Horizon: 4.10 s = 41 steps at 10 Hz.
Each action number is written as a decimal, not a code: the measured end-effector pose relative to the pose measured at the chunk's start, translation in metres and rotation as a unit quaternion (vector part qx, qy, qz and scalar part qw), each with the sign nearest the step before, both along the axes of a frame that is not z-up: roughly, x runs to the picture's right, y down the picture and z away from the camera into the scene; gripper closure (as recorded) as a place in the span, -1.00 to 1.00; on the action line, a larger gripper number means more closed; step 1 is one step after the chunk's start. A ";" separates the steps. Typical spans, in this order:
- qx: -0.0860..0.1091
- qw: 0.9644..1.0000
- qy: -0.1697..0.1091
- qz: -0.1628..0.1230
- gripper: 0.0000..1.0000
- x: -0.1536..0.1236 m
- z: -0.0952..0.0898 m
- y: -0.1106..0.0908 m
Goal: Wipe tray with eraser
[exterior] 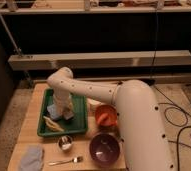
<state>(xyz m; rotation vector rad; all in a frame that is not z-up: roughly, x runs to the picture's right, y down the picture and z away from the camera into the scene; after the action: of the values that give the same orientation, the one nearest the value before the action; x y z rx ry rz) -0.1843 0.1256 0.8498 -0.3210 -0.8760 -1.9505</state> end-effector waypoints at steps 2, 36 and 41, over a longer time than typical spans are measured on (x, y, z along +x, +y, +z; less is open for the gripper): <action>-0.001 1.000 0.002 0.002 1.00 0.001 -0.009 0.006; 0.010 1.000 0.006 -0.004 1.00 0.025 -0.012 0.000; 0.012 0.999 0.036 0.020 1.00 0.066 -0.009 -0.006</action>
<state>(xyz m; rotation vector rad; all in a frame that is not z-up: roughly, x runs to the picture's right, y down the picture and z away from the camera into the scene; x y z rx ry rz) -0.1180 0.1196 0.8412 -0.3539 -0.8067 -1.8987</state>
